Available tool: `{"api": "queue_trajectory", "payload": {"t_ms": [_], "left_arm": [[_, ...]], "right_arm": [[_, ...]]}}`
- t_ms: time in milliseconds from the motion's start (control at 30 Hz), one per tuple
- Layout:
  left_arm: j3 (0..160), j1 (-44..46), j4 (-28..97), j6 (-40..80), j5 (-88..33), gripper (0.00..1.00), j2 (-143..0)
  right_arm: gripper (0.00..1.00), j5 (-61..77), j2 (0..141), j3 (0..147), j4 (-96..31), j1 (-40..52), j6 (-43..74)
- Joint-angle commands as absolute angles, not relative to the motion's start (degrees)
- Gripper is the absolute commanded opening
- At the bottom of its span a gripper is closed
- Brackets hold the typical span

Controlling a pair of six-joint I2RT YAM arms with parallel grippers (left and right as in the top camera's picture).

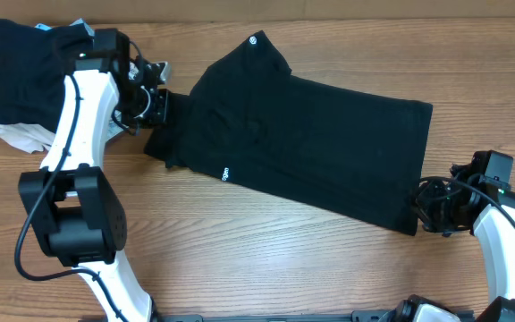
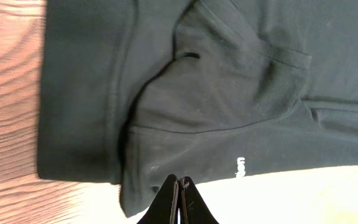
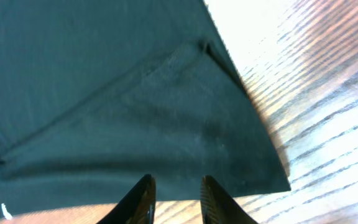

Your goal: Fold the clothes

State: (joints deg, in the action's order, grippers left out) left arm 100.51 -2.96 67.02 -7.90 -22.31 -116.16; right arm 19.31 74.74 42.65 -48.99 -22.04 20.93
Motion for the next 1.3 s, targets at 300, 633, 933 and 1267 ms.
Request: {"api": "queue_trajectory", "payload": {"t_ms": [300, 633, 933, 1267], "left_arm": [[77.62, 1.13, 51.37, 3.42, -15.09, 0.04, -116.57], [74.63, -5.50, 58.15, 19.40, 3.73, 0.04, -116.46], [81.87, -5.30, 72.66, 19.22, 3.27, 0.04, -116.44], [97.86, 0.10, 78.17, 16.34, 1.32, 0.12, -112.25]], "right_arm": [[0.20, 19.99, 82.74, 37.82, -43.35, -22.15, 21.26], [0.18, 8.99, 83.29, 37.85, -48.51, -22.24, 27.27], [0.19, 11.90, 81.06, 43.33, -51.40, -22.28, 23.40], [0.41, 27.14, 80.47, 51.72, -37.10, -19.11, 16.67]]}}
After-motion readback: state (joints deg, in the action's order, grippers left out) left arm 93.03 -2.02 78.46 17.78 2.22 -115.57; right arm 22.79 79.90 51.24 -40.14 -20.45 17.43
